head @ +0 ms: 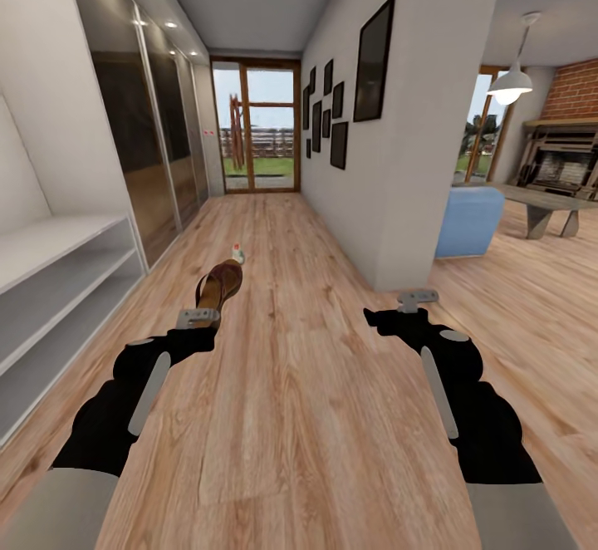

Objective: Pick up the two gym shoes and the two sandals from the corridor floor and place them onto the hallstand (shoe rack) in the corridor, making sure they are on the rack and not on the floor. Arrange them so the two gym shoes are next to each other and the two sandals are next to each other.

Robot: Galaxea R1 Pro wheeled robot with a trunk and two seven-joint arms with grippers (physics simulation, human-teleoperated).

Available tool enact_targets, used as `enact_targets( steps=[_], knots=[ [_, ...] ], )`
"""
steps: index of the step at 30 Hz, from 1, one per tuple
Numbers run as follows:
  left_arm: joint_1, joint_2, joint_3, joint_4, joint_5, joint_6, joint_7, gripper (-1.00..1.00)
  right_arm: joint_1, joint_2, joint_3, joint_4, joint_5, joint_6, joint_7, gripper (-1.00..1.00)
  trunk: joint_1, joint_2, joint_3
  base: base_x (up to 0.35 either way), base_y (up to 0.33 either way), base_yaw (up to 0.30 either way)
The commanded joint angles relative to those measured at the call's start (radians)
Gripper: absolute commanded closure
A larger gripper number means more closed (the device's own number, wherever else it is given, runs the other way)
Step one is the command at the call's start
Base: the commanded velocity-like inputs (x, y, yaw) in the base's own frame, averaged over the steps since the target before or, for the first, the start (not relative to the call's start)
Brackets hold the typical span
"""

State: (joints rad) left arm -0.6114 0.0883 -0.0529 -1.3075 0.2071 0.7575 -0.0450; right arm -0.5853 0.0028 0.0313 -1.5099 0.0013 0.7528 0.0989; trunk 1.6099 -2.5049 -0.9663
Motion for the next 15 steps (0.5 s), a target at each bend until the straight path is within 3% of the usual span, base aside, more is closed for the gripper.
enact_targets(
  steps=[1,9,15],
  knots=[
    [-0.001,0.001,-0.001,-0.001,0.002,0.004,-0.001,1.0,-0.001,0.0,-0.001,-0.001,0.001,0.005,0.003,-1.0,0.0,0.0,-0.001,0.349,0.0,0.0],
    [-0.001,0.001,-0.001,-0.001,0.003,0.004,-0.001,1.0,-0.001,0.001,-0.001,-0.001,0.005,0.005,0.0,-1.0,0.0,0.0,-0.001,0.349,0.0,0.016],
    [-0.001,0.001,-0.001,-0.001,0.003,0.004,-0.001,1.0,-0.001,0.002,0.001,-0.001,0.006,0.005,-0.001,-1.0,0.0,0.0,0.0,0.349,0.0,0.176]
  ],
)
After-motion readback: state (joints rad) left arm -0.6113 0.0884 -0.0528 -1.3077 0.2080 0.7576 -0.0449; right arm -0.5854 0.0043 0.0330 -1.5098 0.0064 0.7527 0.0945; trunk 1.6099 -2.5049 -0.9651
